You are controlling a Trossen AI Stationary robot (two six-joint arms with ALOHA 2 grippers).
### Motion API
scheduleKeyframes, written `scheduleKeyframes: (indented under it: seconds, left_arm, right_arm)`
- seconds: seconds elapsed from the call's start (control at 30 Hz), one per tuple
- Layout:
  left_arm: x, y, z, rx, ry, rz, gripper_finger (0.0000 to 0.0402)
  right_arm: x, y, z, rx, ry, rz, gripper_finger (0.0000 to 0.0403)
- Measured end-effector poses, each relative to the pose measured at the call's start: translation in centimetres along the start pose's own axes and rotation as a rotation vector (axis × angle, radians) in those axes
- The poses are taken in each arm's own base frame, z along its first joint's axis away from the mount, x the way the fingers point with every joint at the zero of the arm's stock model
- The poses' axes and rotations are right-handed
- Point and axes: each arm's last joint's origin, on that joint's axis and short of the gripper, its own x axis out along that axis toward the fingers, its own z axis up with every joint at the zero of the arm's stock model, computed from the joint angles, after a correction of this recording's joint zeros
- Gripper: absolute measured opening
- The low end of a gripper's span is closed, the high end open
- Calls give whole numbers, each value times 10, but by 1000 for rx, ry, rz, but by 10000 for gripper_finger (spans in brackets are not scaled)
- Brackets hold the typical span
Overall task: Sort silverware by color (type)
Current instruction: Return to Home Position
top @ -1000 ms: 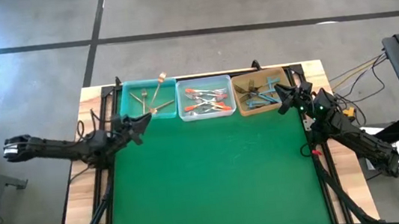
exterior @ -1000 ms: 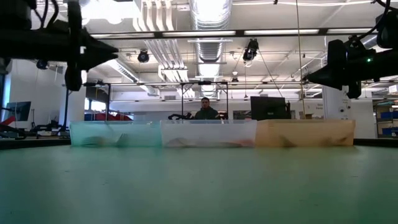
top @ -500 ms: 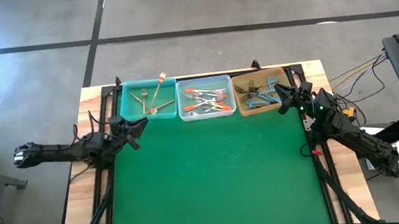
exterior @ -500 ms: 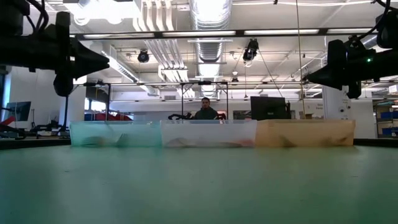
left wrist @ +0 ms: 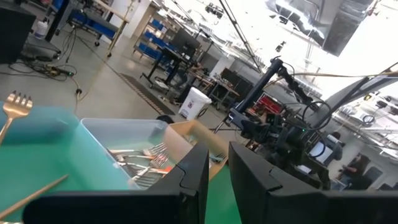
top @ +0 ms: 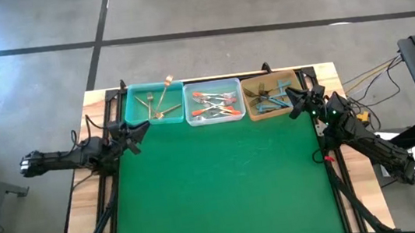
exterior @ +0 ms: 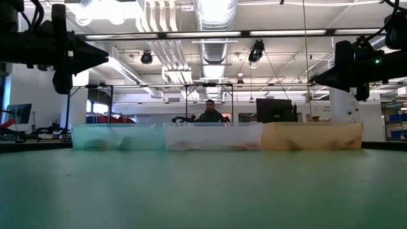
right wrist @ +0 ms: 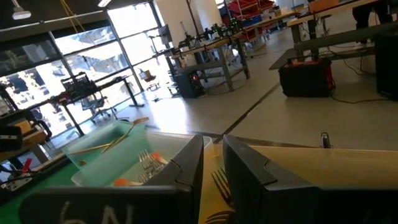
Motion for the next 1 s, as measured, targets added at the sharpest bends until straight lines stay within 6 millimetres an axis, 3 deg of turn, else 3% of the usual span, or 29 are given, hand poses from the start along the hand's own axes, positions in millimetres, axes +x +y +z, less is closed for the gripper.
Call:
scheduleKeyframes:
  seconds: [1.0]
  left_arm:
    - [4,0,-6,38,50,29,46]
  right_arm:
    - [0,0,0,0,0,0,54]
